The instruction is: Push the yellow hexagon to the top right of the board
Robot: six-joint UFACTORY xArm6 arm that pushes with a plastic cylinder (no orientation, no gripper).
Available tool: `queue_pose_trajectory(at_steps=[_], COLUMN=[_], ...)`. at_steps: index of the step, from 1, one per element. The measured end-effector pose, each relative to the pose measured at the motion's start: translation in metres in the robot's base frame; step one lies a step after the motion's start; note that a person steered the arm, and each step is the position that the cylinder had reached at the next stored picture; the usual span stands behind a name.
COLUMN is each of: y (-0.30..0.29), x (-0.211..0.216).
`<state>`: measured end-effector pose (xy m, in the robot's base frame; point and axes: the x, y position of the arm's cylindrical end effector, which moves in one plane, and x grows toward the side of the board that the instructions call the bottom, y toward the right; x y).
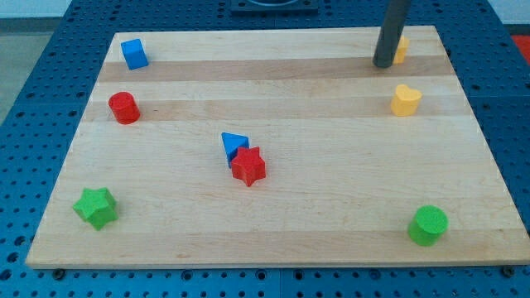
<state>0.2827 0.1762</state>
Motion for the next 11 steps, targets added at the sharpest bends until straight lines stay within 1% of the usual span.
queue_pose_trajectory(at_steps=[2,3,4,7,8,9,10,11], y=[0.001,0.021,0.021,-0.086,-0.105,-0.105,-0.105,-0.142], x=[0.000,0.000,0.000,0.028,0.048,0.065,0.066,0.076])
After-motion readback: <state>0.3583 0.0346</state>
